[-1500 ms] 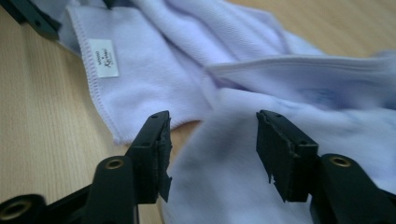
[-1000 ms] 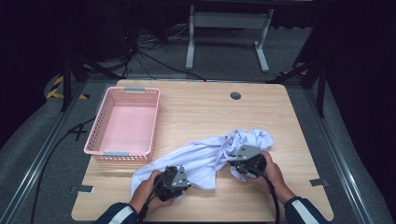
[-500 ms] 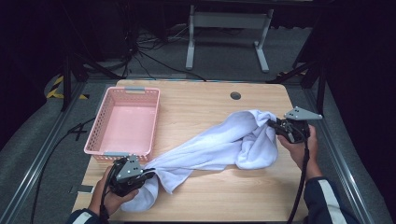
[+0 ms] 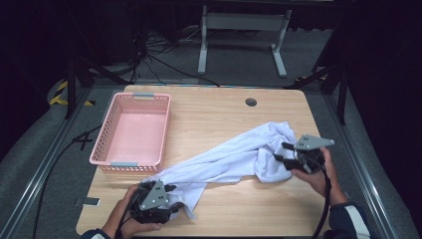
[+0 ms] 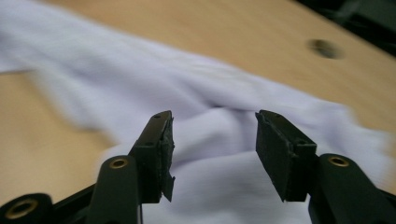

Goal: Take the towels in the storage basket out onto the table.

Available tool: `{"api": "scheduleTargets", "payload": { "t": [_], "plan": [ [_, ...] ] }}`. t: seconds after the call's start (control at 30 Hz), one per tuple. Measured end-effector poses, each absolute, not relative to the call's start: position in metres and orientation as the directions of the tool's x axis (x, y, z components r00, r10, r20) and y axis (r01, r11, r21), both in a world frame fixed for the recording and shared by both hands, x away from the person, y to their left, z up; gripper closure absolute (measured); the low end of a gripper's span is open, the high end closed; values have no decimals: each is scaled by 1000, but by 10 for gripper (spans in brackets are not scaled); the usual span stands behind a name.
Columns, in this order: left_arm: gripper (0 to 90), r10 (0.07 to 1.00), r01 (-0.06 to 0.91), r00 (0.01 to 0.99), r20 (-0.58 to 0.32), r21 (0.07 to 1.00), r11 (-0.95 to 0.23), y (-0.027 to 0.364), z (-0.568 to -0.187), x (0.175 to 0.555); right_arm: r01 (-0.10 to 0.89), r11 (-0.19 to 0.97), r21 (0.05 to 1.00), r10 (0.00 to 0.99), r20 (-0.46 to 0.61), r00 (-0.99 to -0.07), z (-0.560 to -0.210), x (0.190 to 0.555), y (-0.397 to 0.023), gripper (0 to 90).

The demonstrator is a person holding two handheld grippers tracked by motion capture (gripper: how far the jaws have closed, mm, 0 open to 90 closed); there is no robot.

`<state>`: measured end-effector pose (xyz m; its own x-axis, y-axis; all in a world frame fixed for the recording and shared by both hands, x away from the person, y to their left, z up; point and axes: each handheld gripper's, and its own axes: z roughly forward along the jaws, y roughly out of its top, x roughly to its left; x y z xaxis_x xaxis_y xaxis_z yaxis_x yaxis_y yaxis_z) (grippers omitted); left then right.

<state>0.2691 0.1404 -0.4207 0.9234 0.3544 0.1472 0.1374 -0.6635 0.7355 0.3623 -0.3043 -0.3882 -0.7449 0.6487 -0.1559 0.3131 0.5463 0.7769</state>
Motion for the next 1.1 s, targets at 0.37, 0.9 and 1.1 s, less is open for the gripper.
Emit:
{"api": "scheduleTargets", "payload": {
  "t": [0.37,0.9,1.1],
  "plan": [
    [297,243,141,966,92,601,-786,104,-457,284,309,682,663,481,-89,-872,-438,349,-277,335],
    [692,383,288,924,16,631,-720,112,-462,308,371,643,670,566,-89,-820,-455,390,-281,582],
    [823,359,266,933,24,625,-734,108,-460,308,358,675,644,583,-169,-795,-451,390,-284,816]
  ]
}}
